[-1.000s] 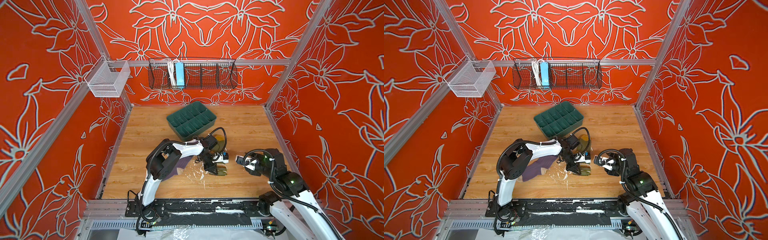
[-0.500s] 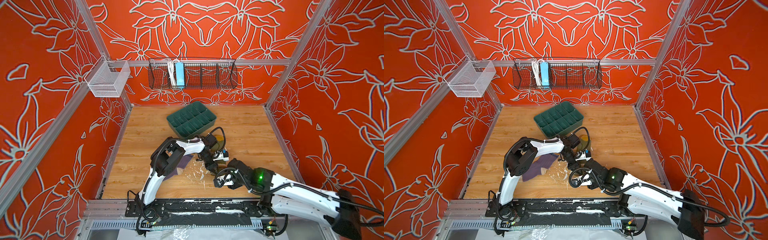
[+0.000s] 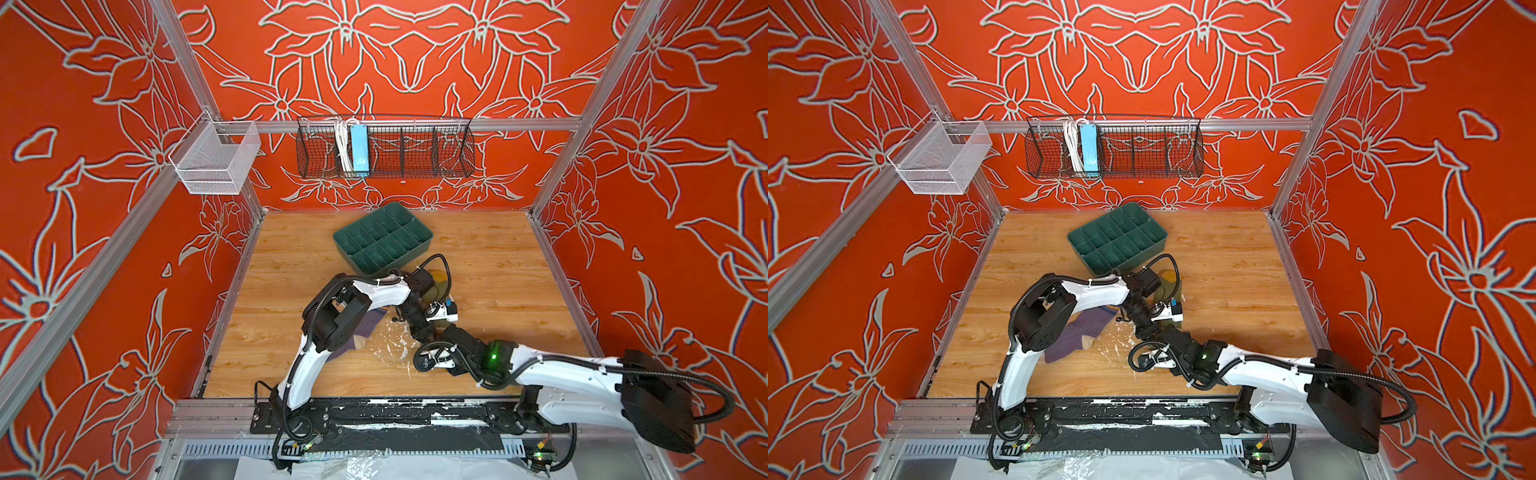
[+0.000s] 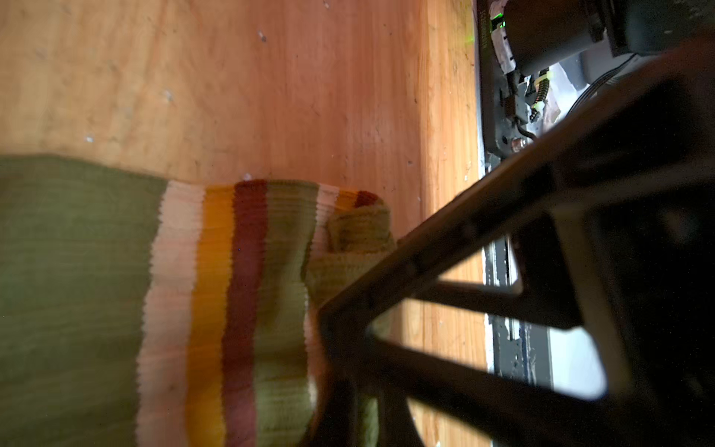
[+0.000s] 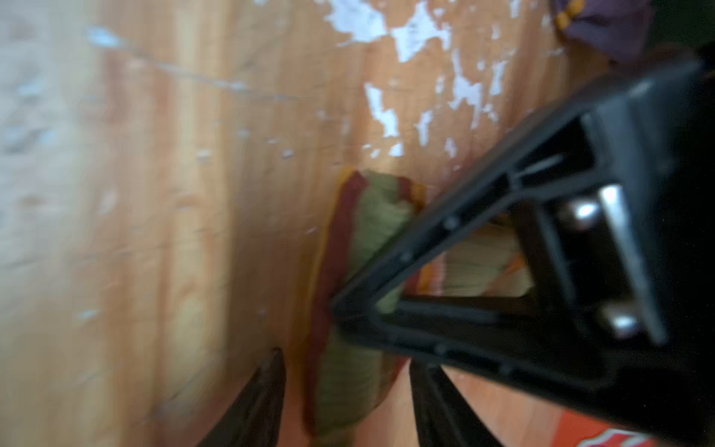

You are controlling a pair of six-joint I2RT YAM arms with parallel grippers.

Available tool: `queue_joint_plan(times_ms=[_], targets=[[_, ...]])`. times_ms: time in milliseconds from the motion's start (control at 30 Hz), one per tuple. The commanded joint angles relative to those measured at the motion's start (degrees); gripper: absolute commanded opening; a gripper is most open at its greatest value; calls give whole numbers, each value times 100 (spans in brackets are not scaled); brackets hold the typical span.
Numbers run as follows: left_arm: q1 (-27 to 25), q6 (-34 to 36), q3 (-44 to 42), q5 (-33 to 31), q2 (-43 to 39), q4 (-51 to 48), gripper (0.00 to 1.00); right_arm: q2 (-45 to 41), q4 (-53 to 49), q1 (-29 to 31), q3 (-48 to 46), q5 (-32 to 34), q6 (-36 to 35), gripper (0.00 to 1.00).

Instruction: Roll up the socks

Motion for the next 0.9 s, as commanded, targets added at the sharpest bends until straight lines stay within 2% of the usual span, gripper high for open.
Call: queue_joint_plan(times_ms=[0,167,233,333,400,567,633,733,800,867], targets=[[15,135,37,-41,166,-268,0,213,142,19,-142,224,-121,44],[16,109,3,-71,68,-230,0,333,-112,18,-50,44,-97,14],[23,26,-99,-155,-88,-65,8,357,-363,17,15,-106,-78,7],[24,-164,-431,-379,-635,450,26,299,-715,17,93,-363,-35,0],[48,-297,-721,-578,-1210,896,37,225,-916,3,145,-612,-19,0],[229,-339,-1246,-1340,-2761,1466,48,230,-1608,-230,439,-1496,-14,0],[332,-207,-1481,-1835,-3462,1538,51,335,-1900,-343,605,-1769,-44,0],[419,118,-2046,-2987,-4781,1845,55,642,-2388,-616,973,-2313,-105,0],[428,390,-2505,-3856,-5825,2247,62,913,-2799,-844,1272,-2727,-173,0],[433,835,-2868,-4179,-6704,2469,68,1161,-3059,-1082,1520,-3052,-211,0]])
